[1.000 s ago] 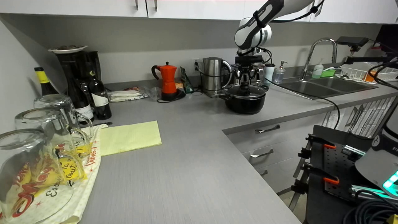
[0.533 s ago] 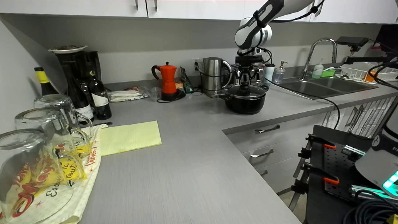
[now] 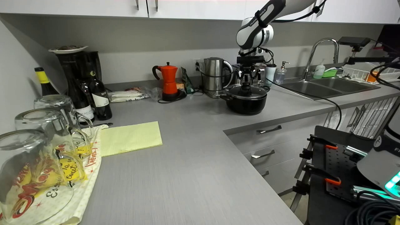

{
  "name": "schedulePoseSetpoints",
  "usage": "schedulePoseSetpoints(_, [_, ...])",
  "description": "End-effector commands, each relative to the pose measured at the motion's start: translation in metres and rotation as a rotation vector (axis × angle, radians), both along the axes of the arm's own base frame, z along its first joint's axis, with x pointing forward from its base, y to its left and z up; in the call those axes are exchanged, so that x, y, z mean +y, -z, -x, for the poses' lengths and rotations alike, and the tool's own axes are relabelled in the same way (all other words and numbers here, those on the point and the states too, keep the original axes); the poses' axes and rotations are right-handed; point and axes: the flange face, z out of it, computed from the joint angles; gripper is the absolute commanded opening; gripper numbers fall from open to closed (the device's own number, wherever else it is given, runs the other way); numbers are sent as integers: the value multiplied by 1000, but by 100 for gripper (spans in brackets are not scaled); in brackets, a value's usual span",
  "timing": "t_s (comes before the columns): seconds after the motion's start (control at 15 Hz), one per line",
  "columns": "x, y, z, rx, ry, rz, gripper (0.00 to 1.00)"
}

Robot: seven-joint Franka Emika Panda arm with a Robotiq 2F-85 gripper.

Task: Put the lid on the pot

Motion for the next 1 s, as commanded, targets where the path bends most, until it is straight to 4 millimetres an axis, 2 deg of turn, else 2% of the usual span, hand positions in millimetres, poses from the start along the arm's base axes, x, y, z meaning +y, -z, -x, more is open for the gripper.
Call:
schedulePoseSetpoints(0.0, [-2,-5,7,-13,16,-12,25])
schedulePoseSetpoints(0.93, [-5,1,20,-20,35,-26,25])
